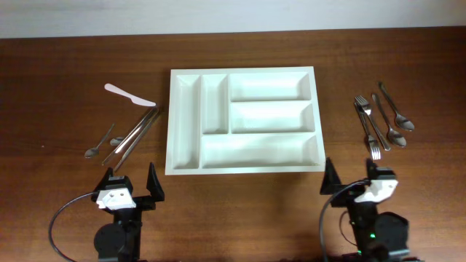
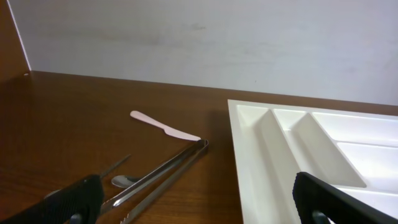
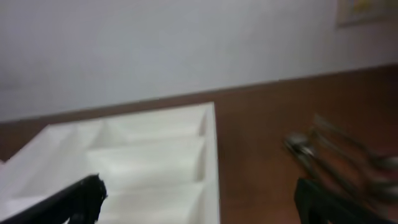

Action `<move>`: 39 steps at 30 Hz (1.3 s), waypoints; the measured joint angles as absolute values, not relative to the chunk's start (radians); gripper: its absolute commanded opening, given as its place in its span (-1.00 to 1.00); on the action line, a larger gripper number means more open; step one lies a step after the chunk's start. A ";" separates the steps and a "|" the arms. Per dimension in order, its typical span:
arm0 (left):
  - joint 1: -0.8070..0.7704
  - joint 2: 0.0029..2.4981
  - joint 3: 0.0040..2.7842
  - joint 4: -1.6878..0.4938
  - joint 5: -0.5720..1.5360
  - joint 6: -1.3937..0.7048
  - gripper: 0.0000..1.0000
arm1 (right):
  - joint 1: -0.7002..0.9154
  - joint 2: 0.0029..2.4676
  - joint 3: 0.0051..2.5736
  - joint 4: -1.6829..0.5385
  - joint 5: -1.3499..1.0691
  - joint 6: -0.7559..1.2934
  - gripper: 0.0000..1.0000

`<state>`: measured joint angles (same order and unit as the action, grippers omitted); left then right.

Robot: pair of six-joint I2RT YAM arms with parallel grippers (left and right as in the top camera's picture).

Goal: Pack container
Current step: 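Move the right gripper over the metal spoons on the right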

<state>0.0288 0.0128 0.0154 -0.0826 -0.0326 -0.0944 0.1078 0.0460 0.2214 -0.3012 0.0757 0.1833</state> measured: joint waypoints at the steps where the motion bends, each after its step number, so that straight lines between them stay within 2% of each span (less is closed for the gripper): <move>1: 0.029 0.013 0.015 -0.083 -0.033 -0.094 0.99 | 0.108 0.070 0.291 -0.363 0.095 0.179 0.98; 8: 0.029 0.013 0.015 -0.082 -0.033 -0.094 0.99 | 0.108 0.358 0.770 -0.781 0.182 0.170 0.98; 12: 0.029 0.014 0.015 -0.081 -0.033 -0.094 0.99 | 0.108 0.683 1.143 -1.129 0.202 0.161 0.97; 16: 0.029 0.013 0.015 -0.082 -0.033 -0.094 0.98 | 0.108 1.011 1.451 -1.266 0.197 0.150 0.97; 21: 0.029 0.013 0.015 -0.081 -0.033 -0.094 0.99 | 0.108 1.228 1.509 -1.241 0.160 0.147 0.98; 24: 0.029 0.013 0.015 -0.082 -0.033 -0.094 0.98 | 0.107 1.390 1.509 -1.144 0.148 0.160 0.98; 27: 0.029 0.013 0.015 -0.082 -0.033 -0.094 0.99 | 0.076 1.497 1.509 -1.056 0.154 0.324 0.99; 33: 0.029 0.013 0.015 -0.082 -0.033 -0.094 0.99 | -0.133 1.641 1.509 -0.953 0.173 0.633 0.98; 39: 0.029 0.013 0.015 -0.082 -0.033 -0.094 0.99 | -0.342 1.738 1.509 -0.952 0.217 0.723 0.98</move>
<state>0.0288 0.0128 0.0147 -0.0818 -0.0326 -0.0944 -0.3424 1.7378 1.5089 -0.9520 0.2173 0.7231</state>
